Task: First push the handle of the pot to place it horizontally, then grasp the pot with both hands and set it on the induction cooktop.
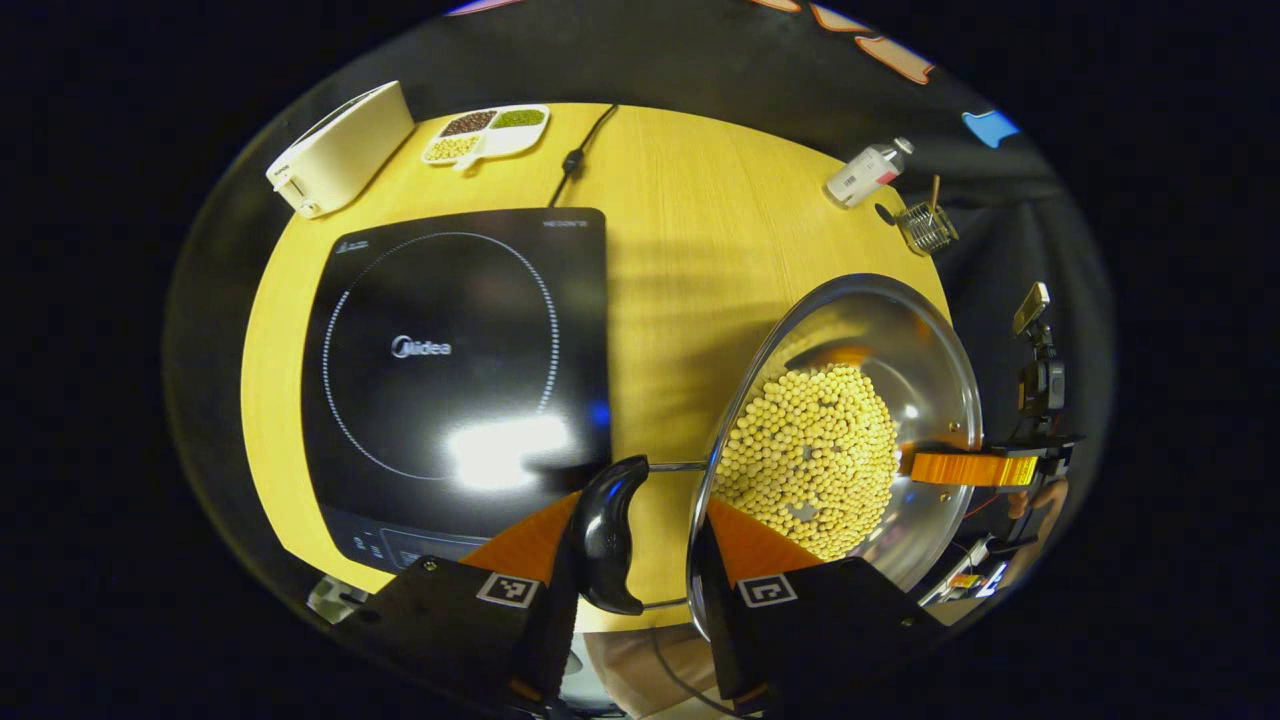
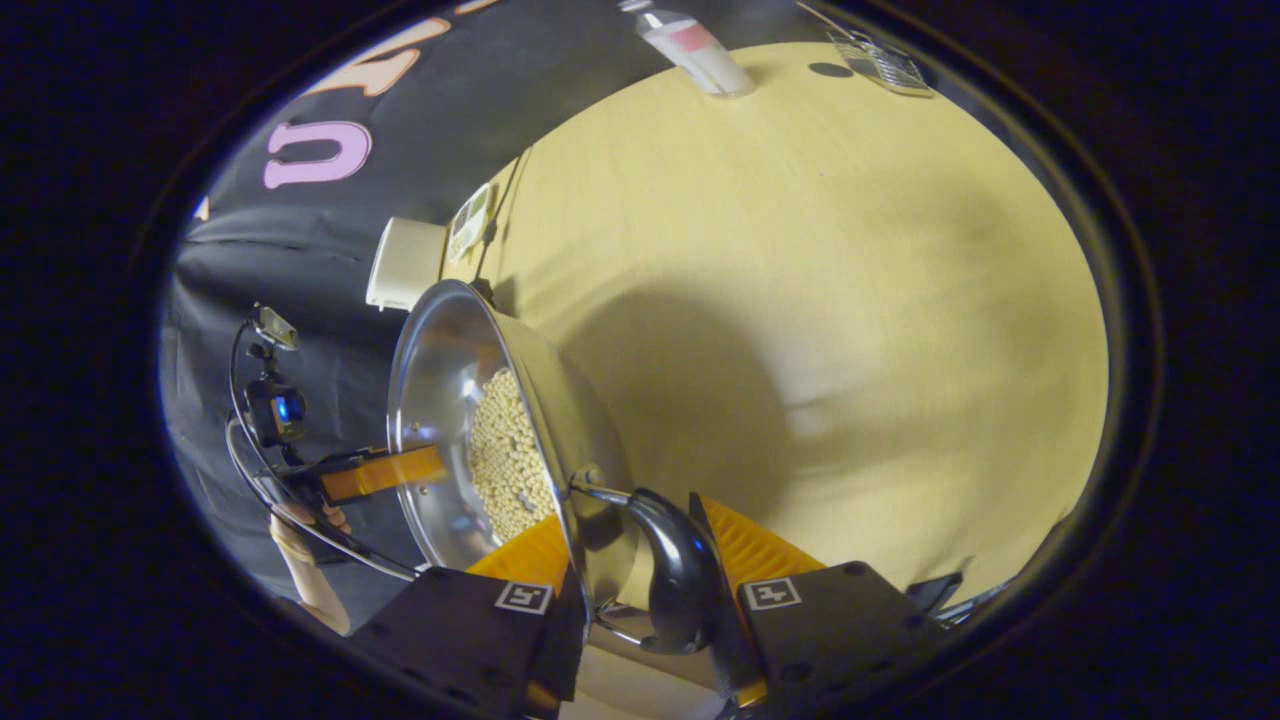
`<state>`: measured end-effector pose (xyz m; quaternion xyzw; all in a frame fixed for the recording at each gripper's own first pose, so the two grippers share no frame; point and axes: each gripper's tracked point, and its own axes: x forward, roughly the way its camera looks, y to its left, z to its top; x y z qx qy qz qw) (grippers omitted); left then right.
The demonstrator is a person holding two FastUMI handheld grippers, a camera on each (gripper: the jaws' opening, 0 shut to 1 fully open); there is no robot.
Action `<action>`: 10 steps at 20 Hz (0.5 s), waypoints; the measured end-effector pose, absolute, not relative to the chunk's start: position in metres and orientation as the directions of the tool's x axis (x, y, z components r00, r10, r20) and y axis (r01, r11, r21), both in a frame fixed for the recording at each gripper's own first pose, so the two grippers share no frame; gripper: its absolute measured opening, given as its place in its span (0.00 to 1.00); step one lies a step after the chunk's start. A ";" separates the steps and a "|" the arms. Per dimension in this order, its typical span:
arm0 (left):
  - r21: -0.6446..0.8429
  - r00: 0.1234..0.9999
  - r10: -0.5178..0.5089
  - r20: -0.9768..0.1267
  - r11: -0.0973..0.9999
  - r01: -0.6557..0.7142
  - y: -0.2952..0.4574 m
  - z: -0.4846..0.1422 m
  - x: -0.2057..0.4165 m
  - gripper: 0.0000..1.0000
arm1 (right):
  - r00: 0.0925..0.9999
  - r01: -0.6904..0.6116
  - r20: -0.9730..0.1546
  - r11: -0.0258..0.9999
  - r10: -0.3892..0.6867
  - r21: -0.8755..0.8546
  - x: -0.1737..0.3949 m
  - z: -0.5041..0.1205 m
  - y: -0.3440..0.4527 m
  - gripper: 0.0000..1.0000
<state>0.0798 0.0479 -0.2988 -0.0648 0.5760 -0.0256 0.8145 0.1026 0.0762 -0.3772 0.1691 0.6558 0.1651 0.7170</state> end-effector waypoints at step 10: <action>-0.126 0.394 -0.140 -0.909 0.990 0.061 0.204 -0.274 0.096 0.58 | 0.154 0.018 -0.889 0.899 0.430 0.438 0.091 -0.375 0.237 0.48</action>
